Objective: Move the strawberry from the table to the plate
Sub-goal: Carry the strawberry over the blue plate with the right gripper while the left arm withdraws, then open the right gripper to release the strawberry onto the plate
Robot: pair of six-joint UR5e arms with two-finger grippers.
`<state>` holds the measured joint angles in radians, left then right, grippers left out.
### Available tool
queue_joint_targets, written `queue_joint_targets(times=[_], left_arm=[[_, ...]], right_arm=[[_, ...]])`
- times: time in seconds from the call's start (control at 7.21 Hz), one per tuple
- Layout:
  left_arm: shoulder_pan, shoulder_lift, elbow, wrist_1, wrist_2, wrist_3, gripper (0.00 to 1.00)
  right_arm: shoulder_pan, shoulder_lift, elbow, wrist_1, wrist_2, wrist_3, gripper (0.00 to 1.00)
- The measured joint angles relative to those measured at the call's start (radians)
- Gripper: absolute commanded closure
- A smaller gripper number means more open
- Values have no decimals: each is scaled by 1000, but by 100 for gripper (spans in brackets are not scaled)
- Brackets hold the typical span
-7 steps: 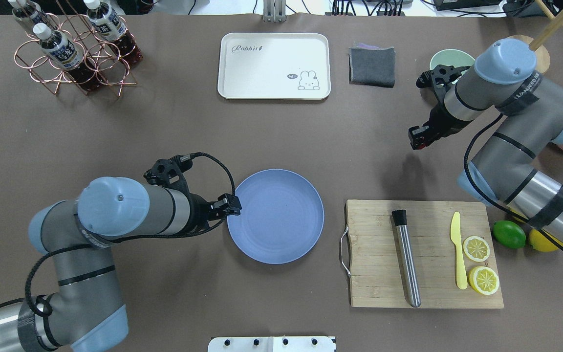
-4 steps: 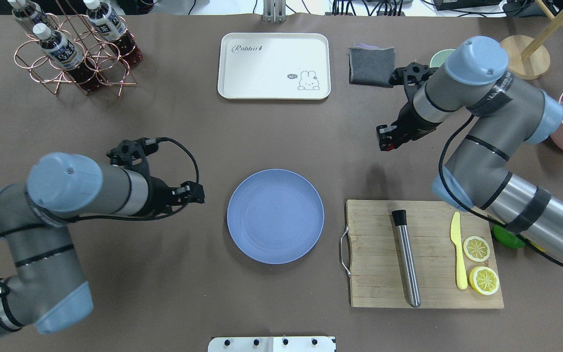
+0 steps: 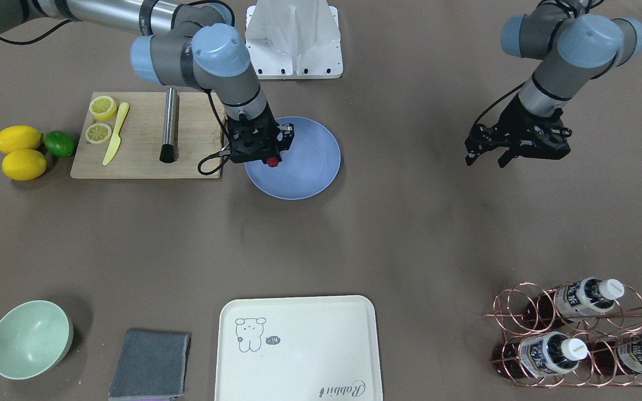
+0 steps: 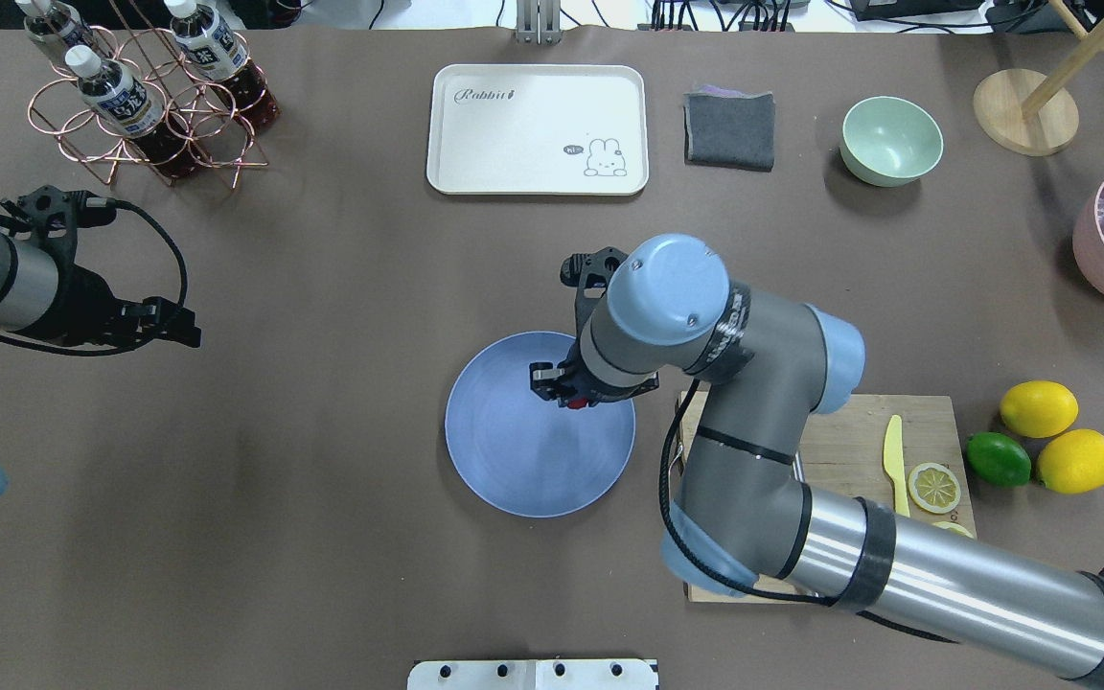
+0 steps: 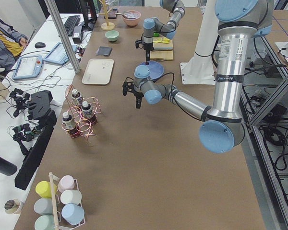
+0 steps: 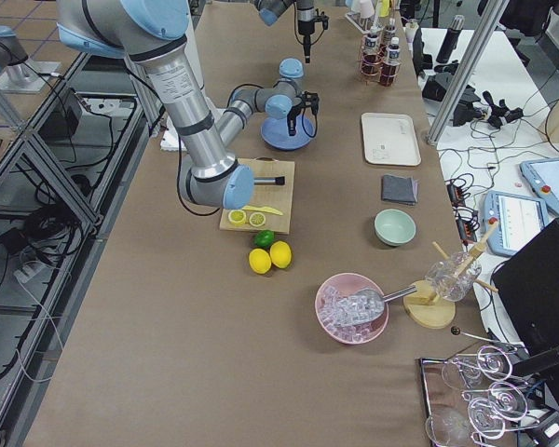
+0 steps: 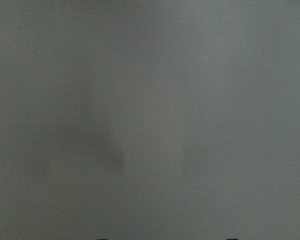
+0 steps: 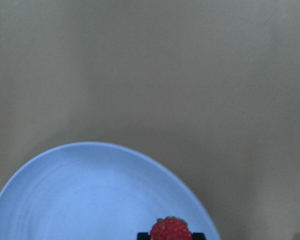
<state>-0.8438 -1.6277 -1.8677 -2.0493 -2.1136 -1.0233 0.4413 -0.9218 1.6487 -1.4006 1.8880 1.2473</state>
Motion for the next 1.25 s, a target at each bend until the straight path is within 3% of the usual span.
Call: queue_joint_targets(times=[0.28, 0.42, 0.55, 0.97, 1.25], left_arm=[[-33, 9, 6, 0, -42, 30, 13], [-37, 13, 3, 0, -47, 32, 13], [-39, 15, 0, -1, -49, 32, 12], [-40, 17, -5, -1, -52, 31, 10], [-68, 40, -36, 1, -86, 31, 10]], right_arm=[[-72, 13, -7, -11, -65, 38, 100], [-84, 13, -13, -9, -79, 40, 42], [-86, 15, -17, -7, -85, 40, 0], [-64, 20, -4, -12, -85, 45, 0], [48, -20, 102, -101, 1, 12, 0]])
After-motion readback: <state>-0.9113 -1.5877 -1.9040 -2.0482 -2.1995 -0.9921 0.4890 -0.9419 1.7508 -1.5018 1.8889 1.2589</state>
